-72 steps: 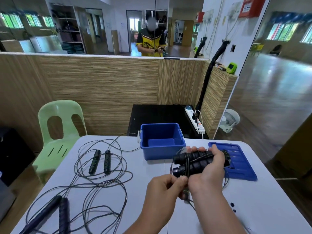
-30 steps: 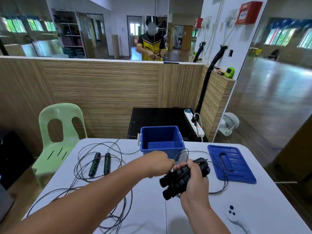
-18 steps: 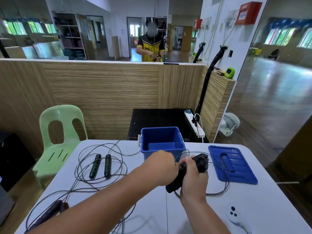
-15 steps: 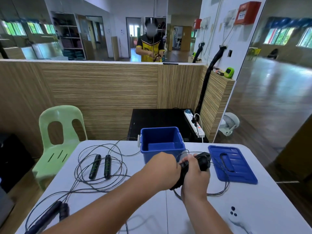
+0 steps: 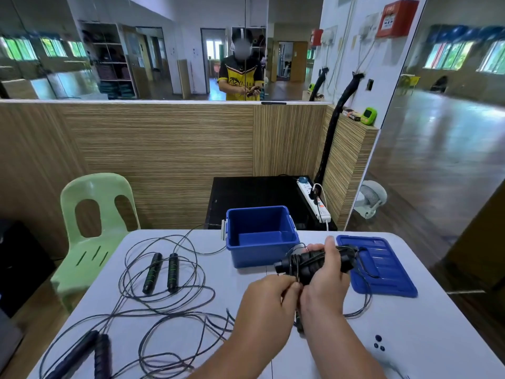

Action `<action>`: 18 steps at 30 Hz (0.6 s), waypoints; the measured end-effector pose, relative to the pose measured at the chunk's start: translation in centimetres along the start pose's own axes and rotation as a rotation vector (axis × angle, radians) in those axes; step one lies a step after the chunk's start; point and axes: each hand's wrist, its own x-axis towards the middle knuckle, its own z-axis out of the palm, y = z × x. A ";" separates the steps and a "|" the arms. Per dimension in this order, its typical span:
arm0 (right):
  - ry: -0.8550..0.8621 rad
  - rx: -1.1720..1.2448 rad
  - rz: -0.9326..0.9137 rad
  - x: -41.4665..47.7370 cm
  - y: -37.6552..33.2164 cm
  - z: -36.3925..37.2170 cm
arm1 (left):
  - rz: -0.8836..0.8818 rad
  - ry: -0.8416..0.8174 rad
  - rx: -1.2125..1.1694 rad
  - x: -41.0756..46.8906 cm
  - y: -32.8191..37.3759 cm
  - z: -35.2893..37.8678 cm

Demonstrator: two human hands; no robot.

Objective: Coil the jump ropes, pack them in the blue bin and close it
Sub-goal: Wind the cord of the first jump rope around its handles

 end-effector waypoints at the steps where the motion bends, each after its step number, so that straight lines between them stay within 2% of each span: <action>1: -0.006 0.019 0.003 -0.1 0.0 0.0 | -0.032 0.005 -0.080 -0.1 0.0 0.0; 4: -0.024 0.077 0.017 -0.1 0.0 0.0 | -0.243 -0.013 -0.452 -0.3 0.0 -0.3; 8: -0.116 0.143 0.076 -0.3 -0.2 -0.2 | -0.507 -0.115 -0.698 0.0 -0.3 -0.8; 13: -0.219 0.204 0.177 -0.4 -0.5 -0.4 | -0.570 -0.271 -0.652 1.3 -1.4 -2.1; 16: -0.270 0.228 0.223 -0.5 -1.1 0.0 | -0.594 -0.253 -0.609 1.1 -1.8 -1.4; 18: -0.301 0.243 0.254 -0.7 -1.5 0.2 | -0.571 -0.180 -0.629 0.7 -1.7 -0.7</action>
